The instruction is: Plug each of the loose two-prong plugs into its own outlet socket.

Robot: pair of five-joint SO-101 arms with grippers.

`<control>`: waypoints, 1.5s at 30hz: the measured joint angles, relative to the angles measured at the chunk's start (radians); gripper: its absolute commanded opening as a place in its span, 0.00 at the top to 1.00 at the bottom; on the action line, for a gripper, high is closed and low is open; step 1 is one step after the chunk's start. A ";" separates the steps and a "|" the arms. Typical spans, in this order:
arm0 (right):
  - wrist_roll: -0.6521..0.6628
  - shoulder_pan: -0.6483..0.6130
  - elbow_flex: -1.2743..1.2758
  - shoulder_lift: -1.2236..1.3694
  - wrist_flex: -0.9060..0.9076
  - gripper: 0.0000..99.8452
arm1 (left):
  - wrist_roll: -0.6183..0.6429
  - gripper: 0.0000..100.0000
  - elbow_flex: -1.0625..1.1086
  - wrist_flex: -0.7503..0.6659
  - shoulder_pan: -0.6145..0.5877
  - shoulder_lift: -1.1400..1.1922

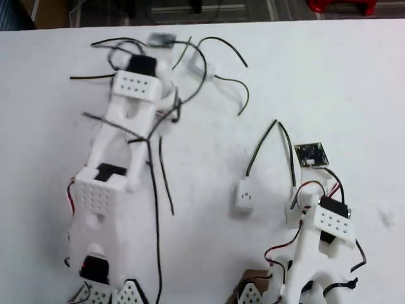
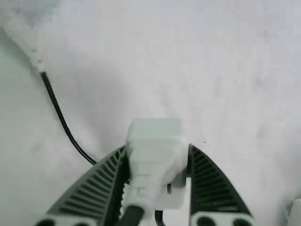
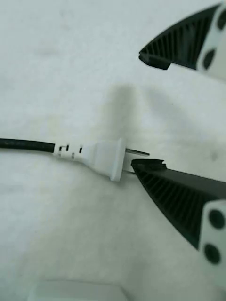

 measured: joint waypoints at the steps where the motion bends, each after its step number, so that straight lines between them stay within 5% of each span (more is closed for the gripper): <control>1: 0.000 0.000 0.000 0.000 0.000 0.69 | -0.028 0.97 -0.023 -0.009 -0.005 0.000; 9: 0.000 0.000 0.000 0.000 0.000 0.69 | -0.209 0.97 -0.078 -0.276 -0.115 0.002; 17: 0.000 0.000 0.000 0.000 0.000 0.69 | -0.362 0.97 0.110 -0.657 -0.184 0.026; 22: 0.000 0.000 0.000 0.000 0.000 0.69 | -0.423 0.93 0.094 -0.756 -0.183 0.163; 30: -0.006 0.000 0.011 0.000 0.000 0.69 | -0.422 0.66 -0.209 -0.637 -0.193 0.396; 41: -0.006 0.000 0.011 0.000 0.000 0.69 | -0.391 0.65 -0.761 -0.253 -0.201 0.479; 45: -0.006 0.000 0.011 0.000 0.000 0.69 | -0.391 0.66 -0.801 -0.109 -0.204 0.466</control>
